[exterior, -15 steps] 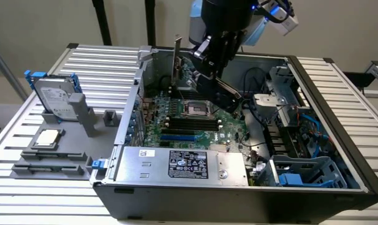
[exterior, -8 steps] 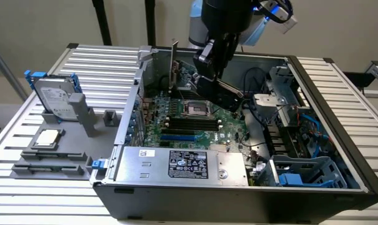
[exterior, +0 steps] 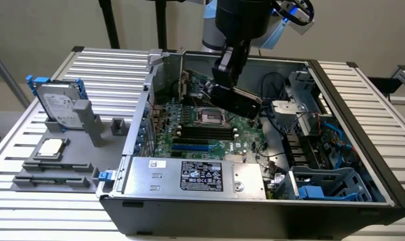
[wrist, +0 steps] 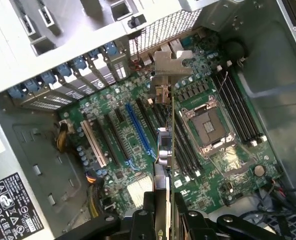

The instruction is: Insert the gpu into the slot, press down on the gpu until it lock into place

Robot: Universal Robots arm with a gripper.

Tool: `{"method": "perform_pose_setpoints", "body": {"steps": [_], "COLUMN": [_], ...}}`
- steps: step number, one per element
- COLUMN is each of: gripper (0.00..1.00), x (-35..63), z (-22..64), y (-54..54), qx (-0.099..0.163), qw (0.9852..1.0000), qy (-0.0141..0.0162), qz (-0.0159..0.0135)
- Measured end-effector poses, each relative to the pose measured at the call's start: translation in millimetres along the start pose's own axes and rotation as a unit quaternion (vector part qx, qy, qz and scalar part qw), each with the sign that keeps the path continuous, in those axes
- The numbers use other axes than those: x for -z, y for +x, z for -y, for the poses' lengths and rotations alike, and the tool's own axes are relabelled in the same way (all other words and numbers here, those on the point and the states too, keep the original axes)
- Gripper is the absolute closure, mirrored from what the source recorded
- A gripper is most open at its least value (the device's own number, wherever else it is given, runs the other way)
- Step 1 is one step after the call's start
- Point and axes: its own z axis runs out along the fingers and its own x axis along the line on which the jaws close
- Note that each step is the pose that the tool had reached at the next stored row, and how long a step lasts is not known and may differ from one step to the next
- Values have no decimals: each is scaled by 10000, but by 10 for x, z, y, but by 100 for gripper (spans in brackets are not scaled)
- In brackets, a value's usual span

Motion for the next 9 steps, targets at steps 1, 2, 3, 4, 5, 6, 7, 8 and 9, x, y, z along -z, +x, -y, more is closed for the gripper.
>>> {"method": "perform_pose_setpoints", "body": {"steps": [1, 2, 3, 4, 5, 6, 7, 8, 9], "gripper": [74, 74, 74, 74, 74, 74, 74, 74, 74], "x": [-8, -16, -25, -35, -45, -55, -67, -78, -89], "z": [0, 0, -1, 0, 0, 0, 0, 0, 1], "y": [1, 1, 2, 2, 3, 3, 4, 4, 5], "qx": [89, 180, 269, 361, 452, 541, 639, 728, 819], "qw": [10000, 9998, 9996, 9993, 9990, 9985, 9980, 9973, 9966], "qy": [0, -2, -5, -9, -13, -17, -22, -26, -30], "qz": [1, 2, 2, 2, 2, 1, 1, 1, 0]}}
